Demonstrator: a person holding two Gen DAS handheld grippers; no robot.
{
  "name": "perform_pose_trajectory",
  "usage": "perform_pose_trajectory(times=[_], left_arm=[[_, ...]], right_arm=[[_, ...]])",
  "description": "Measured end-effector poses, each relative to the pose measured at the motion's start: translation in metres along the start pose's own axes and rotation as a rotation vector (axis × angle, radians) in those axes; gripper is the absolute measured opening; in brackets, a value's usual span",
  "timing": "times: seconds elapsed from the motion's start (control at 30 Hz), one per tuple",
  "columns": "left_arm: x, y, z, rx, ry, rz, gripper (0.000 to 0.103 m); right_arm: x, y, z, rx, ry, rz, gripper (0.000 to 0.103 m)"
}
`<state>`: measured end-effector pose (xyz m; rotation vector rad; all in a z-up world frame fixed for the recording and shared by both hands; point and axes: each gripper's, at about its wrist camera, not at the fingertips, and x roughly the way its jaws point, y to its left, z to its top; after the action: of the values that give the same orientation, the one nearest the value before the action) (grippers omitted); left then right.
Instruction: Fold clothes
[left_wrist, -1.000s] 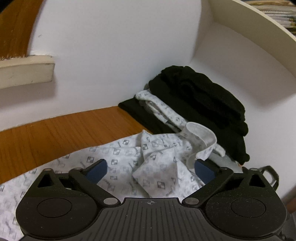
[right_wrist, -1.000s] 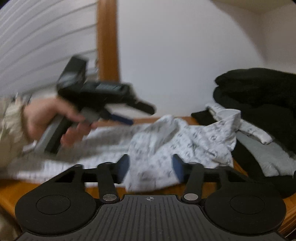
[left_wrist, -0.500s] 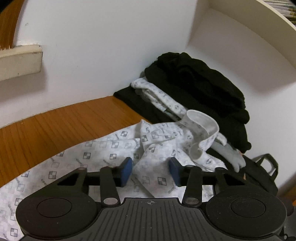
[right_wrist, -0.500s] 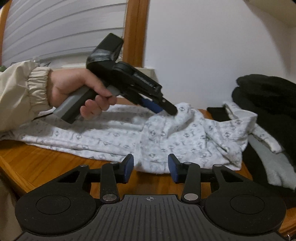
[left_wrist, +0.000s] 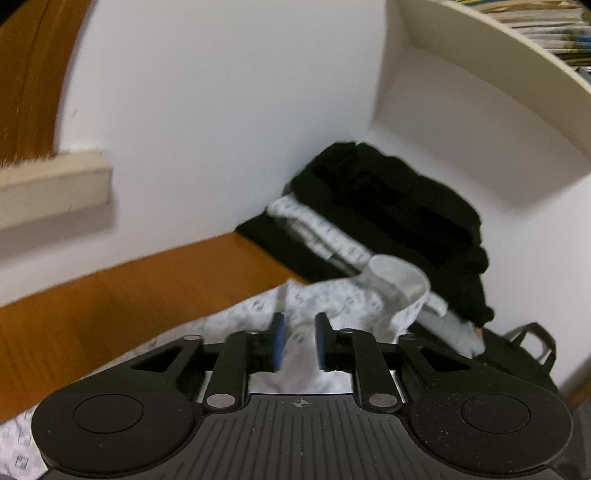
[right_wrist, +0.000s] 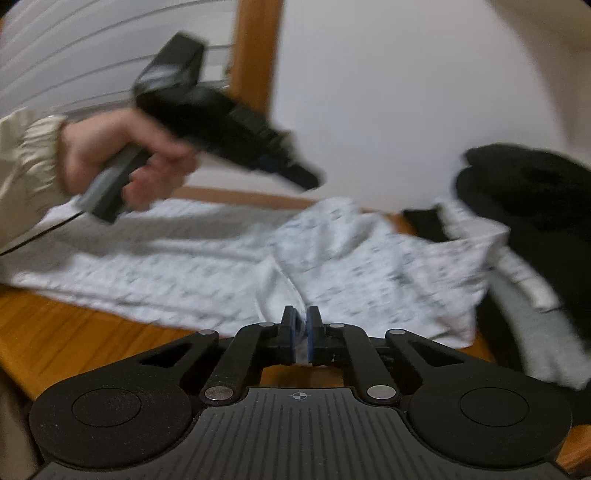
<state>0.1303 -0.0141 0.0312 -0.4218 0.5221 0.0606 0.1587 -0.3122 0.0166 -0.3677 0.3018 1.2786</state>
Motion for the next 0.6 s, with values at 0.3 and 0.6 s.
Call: perform_pose_trajectory(times=[0.3, 0.6], left_arm=[[-0.001, 0.000, -0.011, 0.054, 0.038, 0.003, 0.038], [0.012, -0.023, -0.023, 0.158, 0.081, 0.022, 0.065]], right_arm=[[0.000, -0.048, -0.011, 0.115, -0.004, -0.176, 0.006], [-0.004, -0.050, -0.018, 0.144, -0.035, -0.167, 0.006]])
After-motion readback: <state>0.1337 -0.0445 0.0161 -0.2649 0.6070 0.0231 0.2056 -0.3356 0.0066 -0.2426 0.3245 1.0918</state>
